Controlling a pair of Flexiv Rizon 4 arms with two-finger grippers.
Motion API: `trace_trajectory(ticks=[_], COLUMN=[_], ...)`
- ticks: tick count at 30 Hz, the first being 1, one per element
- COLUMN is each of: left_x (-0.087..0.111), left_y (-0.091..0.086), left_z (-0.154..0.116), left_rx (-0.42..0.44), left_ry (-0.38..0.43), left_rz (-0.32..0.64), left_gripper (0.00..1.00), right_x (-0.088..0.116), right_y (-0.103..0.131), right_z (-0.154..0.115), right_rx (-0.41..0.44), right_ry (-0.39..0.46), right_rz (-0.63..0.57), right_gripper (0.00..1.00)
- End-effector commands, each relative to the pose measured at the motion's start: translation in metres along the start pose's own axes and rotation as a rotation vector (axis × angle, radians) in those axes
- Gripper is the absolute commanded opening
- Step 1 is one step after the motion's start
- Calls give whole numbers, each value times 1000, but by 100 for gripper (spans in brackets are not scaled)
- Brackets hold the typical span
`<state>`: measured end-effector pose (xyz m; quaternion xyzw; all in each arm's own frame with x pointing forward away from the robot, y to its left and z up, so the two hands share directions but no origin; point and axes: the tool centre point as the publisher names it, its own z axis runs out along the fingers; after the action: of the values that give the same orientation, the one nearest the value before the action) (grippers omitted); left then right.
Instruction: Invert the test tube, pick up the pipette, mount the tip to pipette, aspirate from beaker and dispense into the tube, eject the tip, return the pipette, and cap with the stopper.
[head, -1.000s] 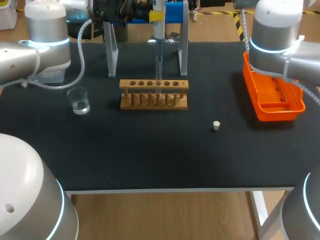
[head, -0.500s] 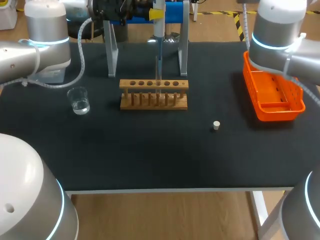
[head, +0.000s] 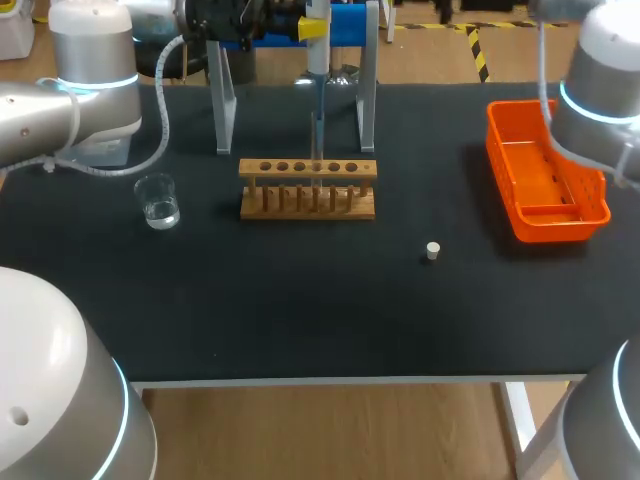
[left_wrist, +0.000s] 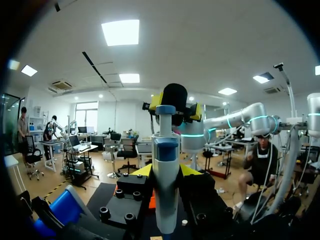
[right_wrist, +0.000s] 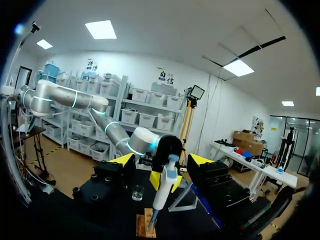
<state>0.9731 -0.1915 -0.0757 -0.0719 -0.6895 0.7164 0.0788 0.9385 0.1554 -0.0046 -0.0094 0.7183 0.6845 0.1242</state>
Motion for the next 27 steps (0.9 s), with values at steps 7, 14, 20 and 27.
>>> trace_trajectory(ticks=[7,14,20,27], left_x=[-2,-2,-2,-2], left_y=[-1,-1,-1,-1], left_z=[-1,-1,-1,-1], left_rx=[-2,-2,-2,-2], left_ry=[6,6,6,6], left_rz=[-1,-1,-1,-1], left_gripper=[0,0,0,0], right_x=[25,31,33,33], right_y=[-81,-136,-177,-217], right_z=[-56,-42,-16,15], right_rx=[72,123,181,233], right_ry=[-20,25,73,92], right_rz=[-19,0,54,85], right_gripper=[100,100,100,100])
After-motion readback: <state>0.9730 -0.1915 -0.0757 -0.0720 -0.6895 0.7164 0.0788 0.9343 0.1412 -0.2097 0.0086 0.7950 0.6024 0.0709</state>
